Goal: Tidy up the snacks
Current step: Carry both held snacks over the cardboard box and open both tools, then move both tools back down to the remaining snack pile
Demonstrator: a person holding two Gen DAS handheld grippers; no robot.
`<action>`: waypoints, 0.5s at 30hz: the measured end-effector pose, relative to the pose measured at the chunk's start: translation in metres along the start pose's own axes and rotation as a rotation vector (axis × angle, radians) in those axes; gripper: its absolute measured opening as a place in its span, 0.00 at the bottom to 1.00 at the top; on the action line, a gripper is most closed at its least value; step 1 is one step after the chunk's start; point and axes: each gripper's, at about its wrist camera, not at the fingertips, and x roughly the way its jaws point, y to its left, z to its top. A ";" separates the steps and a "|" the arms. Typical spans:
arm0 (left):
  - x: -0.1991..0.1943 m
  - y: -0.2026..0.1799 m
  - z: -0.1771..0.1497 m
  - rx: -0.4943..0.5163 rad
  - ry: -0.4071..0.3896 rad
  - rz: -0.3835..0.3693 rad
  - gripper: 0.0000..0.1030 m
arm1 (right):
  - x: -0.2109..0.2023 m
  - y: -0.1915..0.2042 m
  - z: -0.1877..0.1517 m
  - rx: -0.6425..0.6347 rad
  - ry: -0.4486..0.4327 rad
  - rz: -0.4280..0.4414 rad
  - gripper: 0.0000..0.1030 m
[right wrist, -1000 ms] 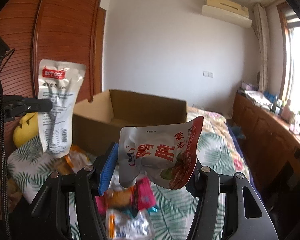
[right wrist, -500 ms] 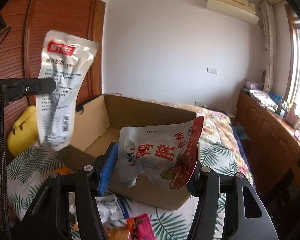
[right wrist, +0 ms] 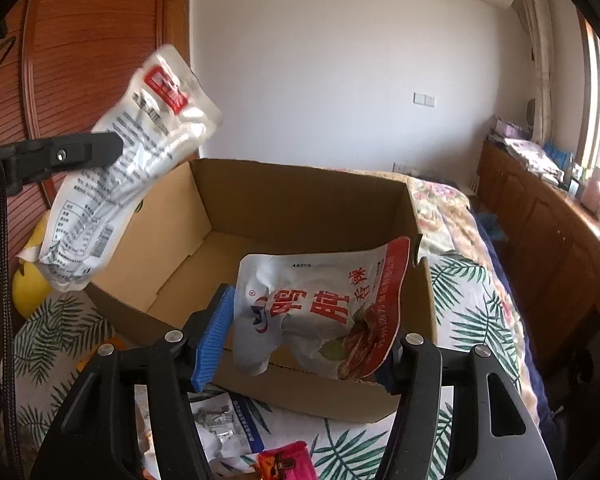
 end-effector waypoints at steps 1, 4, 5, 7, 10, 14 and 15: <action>0.001 -0.002 0.000 0.000 -0.002 0.003 0.06 | 0.002 -0.001 0.001 0.003 0.004 -0.003 0.64; 0.000 -0.004 -0.003 0.003 -0.013 0.008 0.12 | 0.006 -0.004 0.002 0.003 0.009 -0.008 0.72; -0.001 -0.005 -0.003 0.004 -0.016 0.014 0.16 | 0.005 -0.005 0.002 0.002 0.007 -0.008 0.73; -0.003 -0.005 -0.005 -0.006 -0.017 0.000 0.18 | 0.003 -0.004 0.000 0.003 0.001 -0.009 0.74; -0.007 -0.006 -0.008 -0.019 -0.017 -0.017 0.30 | -0.004 -0.007 -0.001 0.014 -0.010 0.006 0.74; -0.019 -0.011 -0.019 -0.016 -0.026 -0.046 0.36 | -0.024 -0.007 -0.005 0.026 -0.041 0.038 0.74; -0.020 -0.011 -0.021 -0.015 -0.025 -0.051 0.38 | -0.033 -0.008 -0.008 0.032 -0.054 0.048 0.74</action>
